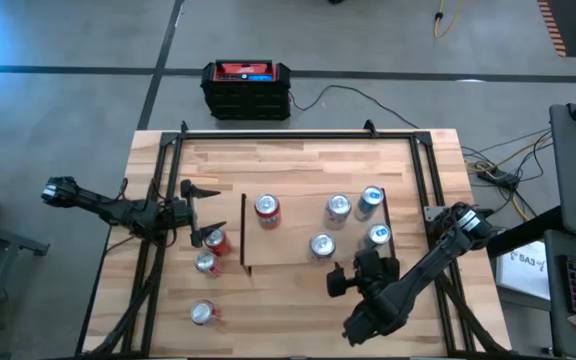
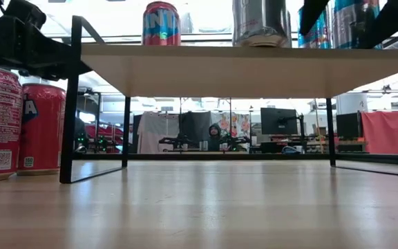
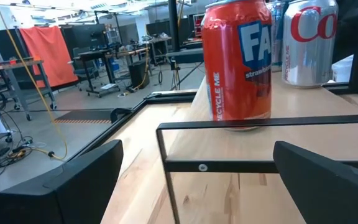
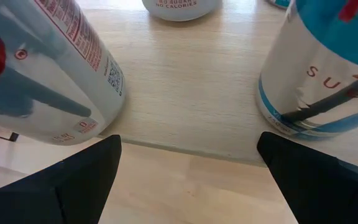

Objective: Place canned beverage on shelf
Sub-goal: Adjust the shelf

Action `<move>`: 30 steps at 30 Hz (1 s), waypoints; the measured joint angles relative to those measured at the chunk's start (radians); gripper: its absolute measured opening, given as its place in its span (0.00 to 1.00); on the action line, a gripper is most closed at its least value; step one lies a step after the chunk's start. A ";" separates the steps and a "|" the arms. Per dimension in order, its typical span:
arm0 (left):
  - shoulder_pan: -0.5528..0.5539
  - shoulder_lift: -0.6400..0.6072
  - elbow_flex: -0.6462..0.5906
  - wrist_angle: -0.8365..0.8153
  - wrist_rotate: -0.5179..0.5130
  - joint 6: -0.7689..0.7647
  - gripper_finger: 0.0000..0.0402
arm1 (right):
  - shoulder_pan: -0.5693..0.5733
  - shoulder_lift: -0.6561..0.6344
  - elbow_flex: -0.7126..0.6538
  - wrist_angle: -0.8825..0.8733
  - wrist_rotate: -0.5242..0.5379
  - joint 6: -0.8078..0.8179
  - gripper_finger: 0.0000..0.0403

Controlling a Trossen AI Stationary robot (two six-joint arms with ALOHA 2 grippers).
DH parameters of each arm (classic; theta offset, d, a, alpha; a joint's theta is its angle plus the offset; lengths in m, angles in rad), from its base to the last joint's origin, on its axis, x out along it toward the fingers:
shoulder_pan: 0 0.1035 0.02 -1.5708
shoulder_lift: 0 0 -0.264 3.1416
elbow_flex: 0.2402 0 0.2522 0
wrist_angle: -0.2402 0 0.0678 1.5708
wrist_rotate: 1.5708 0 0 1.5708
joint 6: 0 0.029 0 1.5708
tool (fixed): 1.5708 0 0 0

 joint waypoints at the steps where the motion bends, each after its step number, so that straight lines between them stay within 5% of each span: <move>1: 0.000 0.000 0.000 0.000 0.000 0.000 1.00 | -0.004 0.000 0.000 0.004 0.004 -0.005 0.95; 30: 0.000 -0.001 0.000 -0.001 0.000 0.000 1.00 | -0.116 0.013 0.000 0.069 0.060 -0.107 0.95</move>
